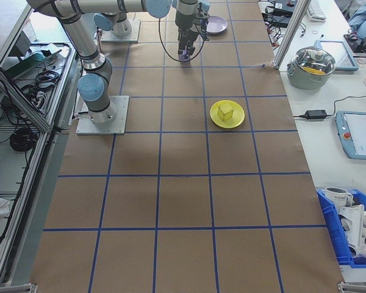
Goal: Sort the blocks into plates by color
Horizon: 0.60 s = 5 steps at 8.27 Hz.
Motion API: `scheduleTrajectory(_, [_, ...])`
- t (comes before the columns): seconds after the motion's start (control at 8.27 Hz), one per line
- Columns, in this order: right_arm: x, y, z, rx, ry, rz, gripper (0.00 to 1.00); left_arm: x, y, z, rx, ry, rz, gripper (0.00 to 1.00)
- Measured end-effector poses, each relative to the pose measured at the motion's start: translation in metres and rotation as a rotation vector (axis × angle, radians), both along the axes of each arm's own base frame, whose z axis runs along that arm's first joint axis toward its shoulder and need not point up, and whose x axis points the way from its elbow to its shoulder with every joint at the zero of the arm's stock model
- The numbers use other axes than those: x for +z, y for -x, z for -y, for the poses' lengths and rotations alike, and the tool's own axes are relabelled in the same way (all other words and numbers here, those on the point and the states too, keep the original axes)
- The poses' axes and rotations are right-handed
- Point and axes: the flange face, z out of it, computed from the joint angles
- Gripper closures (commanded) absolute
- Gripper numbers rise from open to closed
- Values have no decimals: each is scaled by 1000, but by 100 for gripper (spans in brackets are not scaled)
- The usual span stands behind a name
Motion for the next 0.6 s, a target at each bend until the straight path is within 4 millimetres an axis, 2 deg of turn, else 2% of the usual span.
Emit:
scheduleTrajectory(0.24, [7,-1,-5,6,16,0,0,8,-1,3,-1,18,-5,100])
scheduleTrajectory(0.36, [8,-1,-7,9,20,0,0,20,-4,3,1,32,-6,100])
scheduleTrajectory(0.6, [9,0,-7,28,22,-2,0,66,-23,5,-5,102,14,100])
